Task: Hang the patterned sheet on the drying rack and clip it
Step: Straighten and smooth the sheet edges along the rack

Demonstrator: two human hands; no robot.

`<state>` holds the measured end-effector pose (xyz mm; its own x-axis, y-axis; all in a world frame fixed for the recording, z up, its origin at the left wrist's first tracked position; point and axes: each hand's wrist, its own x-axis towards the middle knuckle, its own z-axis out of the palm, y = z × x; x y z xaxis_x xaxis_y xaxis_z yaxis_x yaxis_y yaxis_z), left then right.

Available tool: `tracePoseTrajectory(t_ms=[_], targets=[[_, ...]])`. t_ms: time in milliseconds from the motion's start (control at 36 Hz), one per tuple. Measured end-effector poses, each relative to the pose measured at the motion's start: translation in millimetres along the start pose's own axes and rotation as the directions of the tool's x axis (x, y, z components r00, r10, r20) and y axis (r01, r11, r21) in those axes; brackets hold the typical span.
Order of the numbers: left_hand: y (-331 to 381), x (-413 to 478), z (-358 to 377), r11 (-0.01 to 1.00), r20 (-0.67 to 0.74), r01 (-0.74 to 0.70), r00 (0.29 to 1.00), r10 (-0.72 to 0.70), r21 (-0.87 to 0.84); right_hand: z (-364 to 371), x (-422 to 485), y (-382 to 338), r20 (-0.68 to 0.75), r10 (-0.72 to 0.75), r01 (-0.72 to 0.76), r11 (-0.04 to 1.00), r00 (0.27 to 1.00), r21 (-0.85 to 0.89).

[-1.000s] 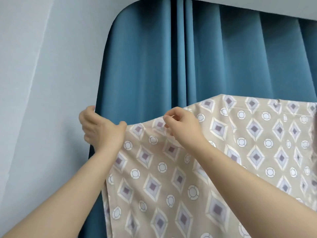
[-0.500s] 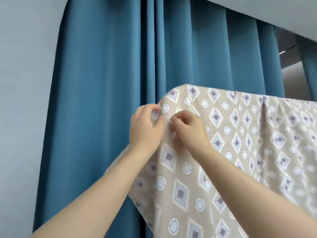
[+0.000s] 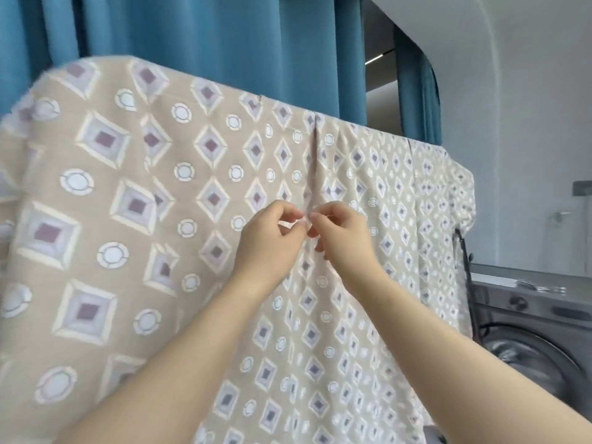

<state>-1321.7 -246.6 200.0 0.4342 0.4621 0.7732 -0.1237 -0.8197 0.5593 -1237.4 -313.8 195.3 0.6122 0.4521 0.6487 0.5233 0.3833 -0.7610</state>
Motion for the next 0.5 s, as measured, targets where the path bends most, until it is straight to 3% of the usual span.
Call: tracePoseTrajectory(t_ms=[194, 500], targets=[[-11, -11, 137, 0.982, 0.128, 0.132, 0.985, -0.115, -0.133, -113, 8, 80, -0.012, 0.126, -0.126, 0.988, 0.992, -0.093], [-29, -24, 330, 0.925, 0.276, 0.356, 0.910, -0.310, -0.135, -267, 29, 203, -0.041, 0.374, -0.373, 0.898, 0.927, -0.234]])
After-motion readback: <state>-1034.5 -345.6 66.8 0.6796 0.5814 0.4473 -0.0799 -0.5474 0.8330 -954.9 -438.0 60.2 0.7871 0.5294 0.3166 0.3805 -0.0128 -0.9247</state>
